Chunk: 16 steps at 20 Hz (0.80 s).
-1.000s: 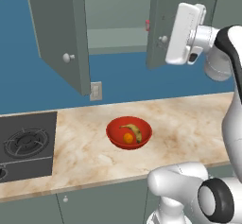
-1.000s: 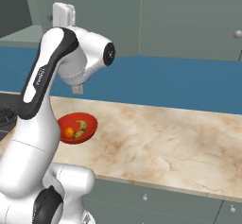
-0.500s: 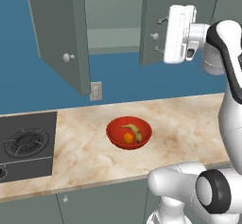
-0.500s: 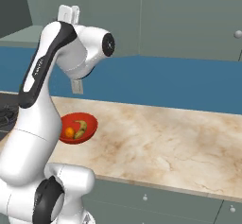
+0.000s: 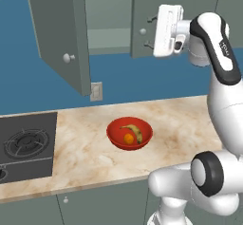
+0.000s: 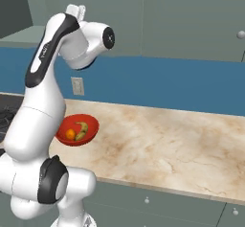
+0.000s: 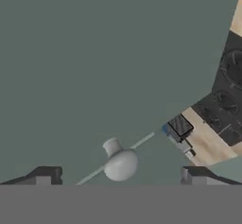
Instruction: Open the cabinet. Pick the tangerine and banana from the cabinet and place them into the bowl. Then close the cabinet.
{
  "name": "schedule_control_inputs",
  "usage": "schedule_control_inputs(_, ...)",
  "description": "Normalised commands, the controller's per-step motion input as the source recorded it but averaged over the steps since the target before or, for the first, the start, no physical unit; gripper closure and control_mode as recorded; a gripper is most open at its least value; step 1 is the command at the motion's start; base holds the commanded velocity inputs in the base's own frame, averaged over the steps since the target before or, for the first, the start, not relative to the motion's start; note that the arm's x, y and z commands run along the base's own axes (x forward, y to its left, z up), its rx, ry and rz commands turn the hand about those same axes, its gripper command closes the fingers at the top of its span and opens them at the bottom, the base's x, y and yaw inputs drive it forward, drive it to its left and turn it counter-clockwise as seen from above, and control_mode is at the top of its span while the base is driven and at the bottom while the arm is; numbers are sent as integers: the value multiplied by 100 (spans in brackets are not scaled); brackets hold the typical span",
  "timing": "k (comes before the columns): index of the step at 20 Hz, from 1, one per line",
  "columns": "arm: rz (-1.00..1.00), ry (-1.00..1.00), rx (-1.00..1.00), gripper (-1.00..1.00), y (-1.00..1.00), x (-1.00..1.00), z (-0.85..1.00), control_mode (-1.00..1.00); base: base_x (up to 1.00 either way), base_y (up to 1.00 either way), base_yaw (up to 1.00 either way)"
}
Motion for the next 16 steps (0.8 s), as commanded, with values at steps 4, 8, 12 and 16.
schedule_control_inputs(4,-13,1,0,-100,-1,42,-60,-100,0,0,0)
schedule_control_inputs(8,-16,0,0,-100,0,43,-35,-100,0,0,0)
schedule_control_inputs(12,-17,0,0,-100,-2,47,-4,-100,0,0,0)
schedule_control_inputs(16,-18,5,0,-100,-5,44,0,-100,0,0,0)
